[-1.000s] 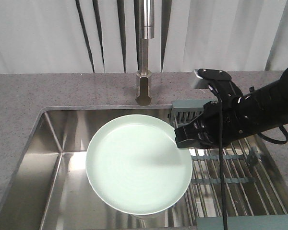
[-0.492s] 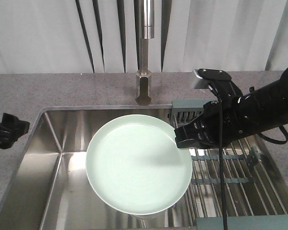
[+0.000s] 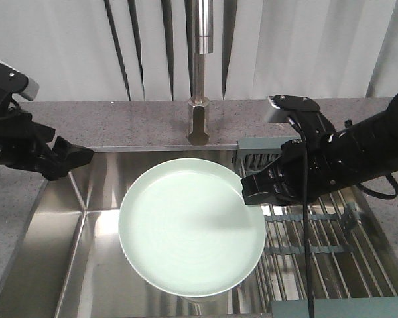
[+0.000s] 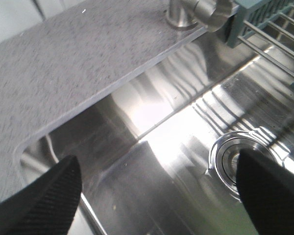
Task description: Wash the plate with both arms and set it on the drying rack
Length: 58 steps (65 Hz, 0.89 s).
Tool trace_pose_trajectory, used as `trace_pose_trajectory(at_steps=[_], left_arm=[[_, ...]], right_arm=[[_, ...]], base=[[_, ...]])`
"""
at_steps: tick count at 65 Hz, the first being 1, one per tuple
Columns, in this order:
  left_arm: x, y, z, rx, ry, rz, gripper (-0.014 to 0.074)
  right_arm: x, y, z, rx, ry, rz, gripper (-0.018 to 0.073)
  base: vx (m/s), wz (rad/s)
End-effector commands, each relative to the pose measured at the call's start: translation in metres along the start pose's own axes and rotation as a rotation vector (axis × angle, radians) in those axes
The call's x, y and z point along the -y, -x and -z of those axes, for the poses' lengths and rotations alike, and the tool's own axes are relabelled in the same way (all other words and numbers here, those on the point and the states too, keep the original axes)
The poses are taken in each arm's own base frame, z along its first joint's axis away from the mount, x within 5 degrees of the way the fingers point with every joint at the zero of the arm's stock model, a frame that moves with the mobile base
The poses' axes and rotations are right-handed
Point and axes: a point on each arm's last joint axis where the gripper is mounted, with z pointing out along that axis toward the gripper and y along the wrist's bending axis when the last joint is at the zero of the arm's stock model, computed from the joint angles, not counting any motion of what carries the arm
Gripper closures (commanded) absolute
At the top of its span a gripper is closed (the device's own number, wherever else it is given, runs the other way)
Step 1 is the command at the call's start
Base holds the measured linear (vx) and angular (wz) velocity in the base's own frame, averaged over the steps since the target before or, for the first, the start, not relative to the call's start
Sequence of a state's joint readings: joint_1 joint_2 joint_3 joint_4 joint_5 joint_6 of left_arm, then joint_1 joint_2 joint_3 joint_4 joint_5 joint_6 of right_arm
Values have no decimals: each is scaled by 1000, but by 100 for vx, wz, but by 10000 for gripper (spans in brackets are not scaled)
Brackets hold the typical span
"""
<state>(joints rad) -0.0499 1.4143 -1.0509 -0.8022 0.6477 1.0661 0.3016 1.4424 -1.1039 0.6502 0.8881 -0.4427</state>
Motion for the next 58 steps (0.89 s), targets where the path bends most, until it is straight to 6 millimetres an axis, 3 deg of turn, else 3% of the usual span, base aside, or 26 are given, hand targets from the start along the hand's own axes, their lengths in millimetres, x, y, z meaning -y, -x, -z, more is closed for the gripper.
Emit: trace_pose_trajectory(at_steps=[1,33,58], left_arm=[[-1,23,2,85,-17,-55,10],[-13,43,-58,215,-298,-250,10],[-6,71,-91,334,-444,-316,10]], right_arm=[[-10,9,16,90,17,15,561],[-10,9,16,90,17,15,561],[-10,9,16,91,16,15,561]], base=[[0,0],[0,0],[0,0]])
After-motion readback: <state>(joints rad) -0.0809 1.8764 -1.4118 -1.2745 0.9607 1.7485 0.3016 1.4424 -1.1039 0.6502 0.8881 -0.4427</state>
